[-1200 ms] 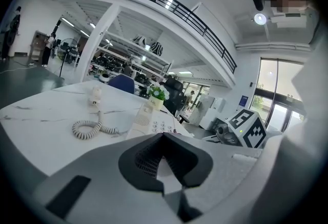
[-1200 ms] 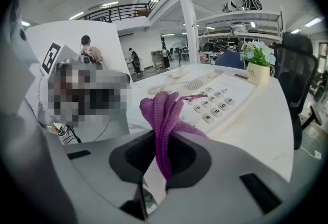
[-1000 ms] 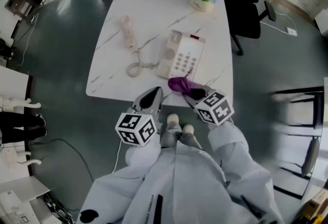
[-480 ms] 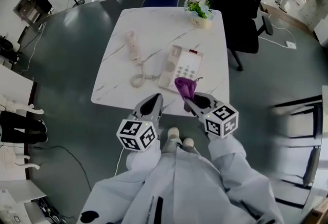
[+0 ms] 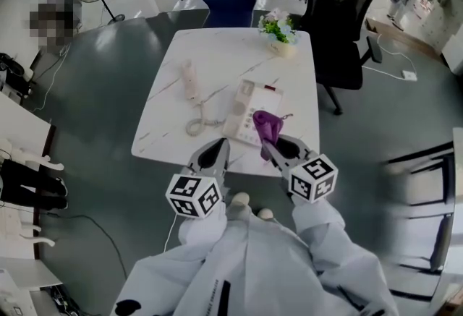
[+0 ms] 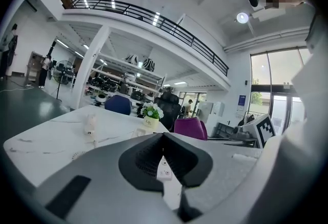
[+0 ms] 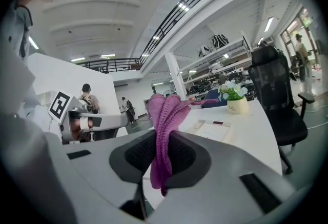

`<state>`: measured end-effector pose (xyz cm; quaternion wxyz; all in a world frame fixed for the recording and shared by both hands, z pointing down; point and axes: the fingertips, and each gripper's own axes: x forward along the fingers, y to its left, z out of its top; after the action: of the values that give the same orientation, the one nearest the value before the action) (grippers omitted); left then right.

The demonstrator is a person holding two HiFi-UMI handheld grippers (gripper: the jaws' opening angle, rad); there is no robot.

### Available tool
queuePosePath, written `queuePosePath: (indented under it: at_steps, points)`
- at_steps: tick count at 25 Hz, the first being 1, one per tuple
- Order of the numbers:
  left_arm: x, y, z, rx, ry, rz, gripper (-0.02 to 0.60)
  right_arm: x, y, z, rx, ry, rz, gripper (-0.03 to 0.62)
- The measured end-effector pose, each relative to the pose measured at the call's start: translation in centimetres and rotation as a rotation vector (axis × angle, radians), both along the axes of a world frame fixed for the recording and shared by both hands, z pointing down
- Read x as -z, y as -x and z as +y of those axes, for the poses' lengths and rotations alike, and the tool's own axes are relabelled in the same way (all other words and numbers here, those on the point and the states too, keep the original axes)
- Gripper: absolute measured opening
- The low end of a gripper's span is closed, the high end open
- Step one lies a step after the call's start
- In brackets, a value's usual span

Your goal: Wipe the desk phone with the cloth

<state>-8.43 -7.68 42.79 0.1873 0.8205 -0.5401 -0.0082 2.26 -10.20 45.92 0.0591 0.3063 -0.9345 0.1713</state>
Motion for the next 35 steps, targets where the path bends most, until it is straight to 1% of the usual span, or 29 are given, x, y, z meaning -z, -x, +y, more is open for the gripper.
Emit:
queuePosePath:
  at_steps: [5,9,16,26,30,35]
  points:
    - [0.1,0.2,-0.8,-0.007,-0.001,-0.01,-0.003,0.7,-0.8,-1.5,-0.051,-0.024,-0.015,0.041]
    - [-0.2,0.9,-1.9,-0.02,0.008,-0.008,-0.003,0.8,-0.8,-3.0,-0.102,-0.02,-0.018,0.041]
    - [-0.8,2.0,-5.5,-0.083,0.033,-0.004,-0.003,0.7,-0.9,-6.8,-0.206,-0.021,0.005,0.041]
    - [-2.5,3.2,-10.1,-0.176,0.076,0.014,-0.003,0.5,-0.6,-12.1,-0.319,-0.057,0.111,0.041]
    - [-3.1,3.6,-11.7,-0.197,0.086,0.016,-0.003,0.3,-0.5,-14.0,-0.346,-0.078,0.158,0.041]
    - [-3.4,4.0,-13.6,-0.211,0.095,0.024,-0.003,0.5,-0.3,-16.2,-0.38,-0.091,0.178,0.041]
